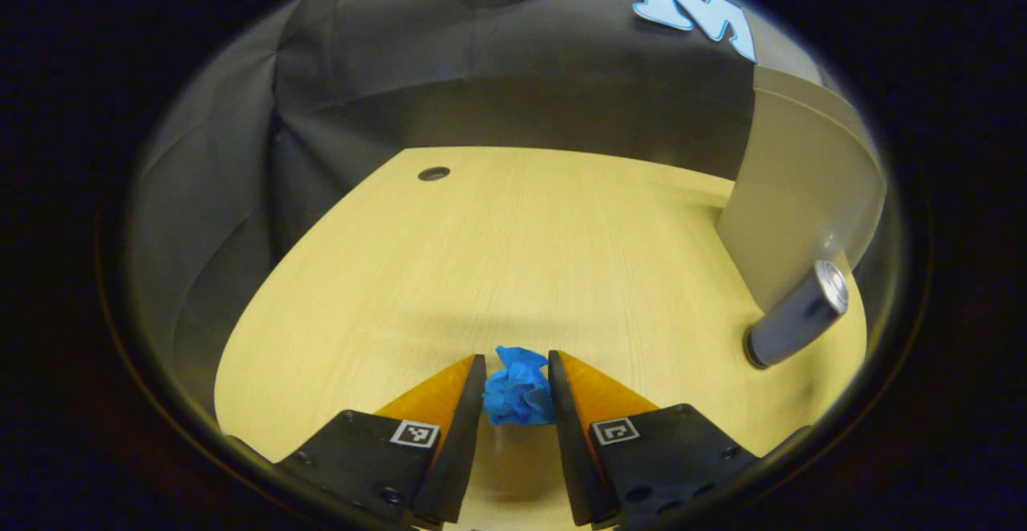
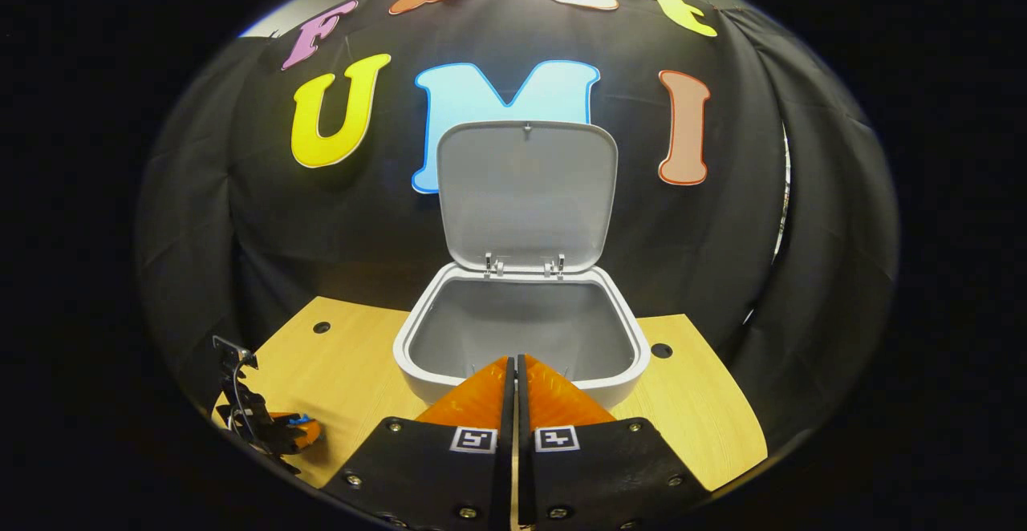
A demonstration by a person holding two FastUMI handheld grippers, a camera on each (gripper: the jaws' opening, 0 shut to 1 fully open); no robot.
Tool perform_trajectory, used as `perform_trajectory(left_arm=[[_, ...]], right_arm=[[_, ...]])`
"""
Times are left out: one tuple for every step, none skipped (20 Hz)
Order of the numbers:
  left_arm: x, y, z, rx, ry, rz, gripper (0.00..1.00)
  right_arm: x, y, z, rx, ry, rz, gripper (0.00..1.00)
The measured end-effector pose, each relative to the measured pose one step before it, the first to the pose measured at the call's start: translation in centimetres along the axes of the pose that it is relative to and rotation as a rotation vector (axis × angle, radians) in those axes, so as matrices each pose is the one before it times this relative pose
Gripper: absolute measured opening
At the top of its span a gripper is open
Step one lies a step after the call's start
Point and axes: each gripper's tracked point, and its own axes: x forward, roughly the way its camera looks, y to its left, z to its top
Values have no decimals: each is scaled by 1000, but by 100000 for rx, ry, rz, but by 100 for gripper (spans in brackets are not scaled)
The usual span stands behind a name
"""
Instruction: Press the lid of the desktop garbage bin to open it, pick up the crumpled paper on the desktop and throw it into the bin, then pick up the pop can on the desktop and drop it into the bin, and finally close the garbage bin lid.
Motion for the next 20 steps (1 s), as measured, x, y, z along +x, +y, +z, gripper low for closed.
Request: perform_trajectory(left_arm=[[-422,-166,729,491,-1851,-25,56],[-450,-176,795,594,-1901,-170,53],[-435,-288,808,1024,-1973,-360,55],[-317,-379,747,1306,-1643,-352,56],[-441,-439,852,1383,-1719,-667,55],[-297,-590,848,1127,-1702,-844,53],[-480,-533,1014,1294,-2242,-779,54],[-360,-569,1069,950,-1806,-992,54],[-437,-639,1144,846,-2008,-889,57],[-294,-704,1017,389,-1877,-1165,57],[-300,-573,1163,-152,-1846,-1138,57],[-305,-537,1276,-530,-2323,-880,54],[-257,-459,1324,-658,-2512,-823,54],[-168,-422,1257,-251,-2325,-748,52],[-221,-493,1304,234,-2586,-832,52],[-88,-526,1384,430,-2418,-1018,53],[-130,-616,1266,552,-2207,-1112,54],[-86,-518,1225,755,-2175,-968,56],[-281,-592,1311,742,-2201,-1229,56],[-9,-695,1228,484,-2145,-1264,56]], right_arm=[[-92,-35,-81,365,-286,147,3],[-65,8,74,360,-239,185,3],[-109,-50,-178,303,-66,65,3],[-153,-12,-21,392,-88,147,3],[-84,-65,-85,295,-85,96,3],[-134,-68,-62,143,-80,-30,3],[-166,-103,-129,160,-123,-91,3],[-208,-143,-103,288,-77,-105,3],[-250,-202,-163,299,16,-169,3],[-243,-117,-166,388,90,-240,3],[-253,-163,-212,510,49,-190,3],[-285,-201,-191,484,156,-366,3],[-265,-235,-330,496,239,-365,3],[-318,-163,-240,482,214,-392,3],[-344,-209,-280,447,89,-438,3],[-234,-278,-186,393,166,-547,3],[-287,-228,-267,511,52,-511,3],[-276,-283,-52,608,-74,-585,3],[-273,-210,-267,647,-103,-595,3],[-255,-351,-27,633,-129,-655,3]])
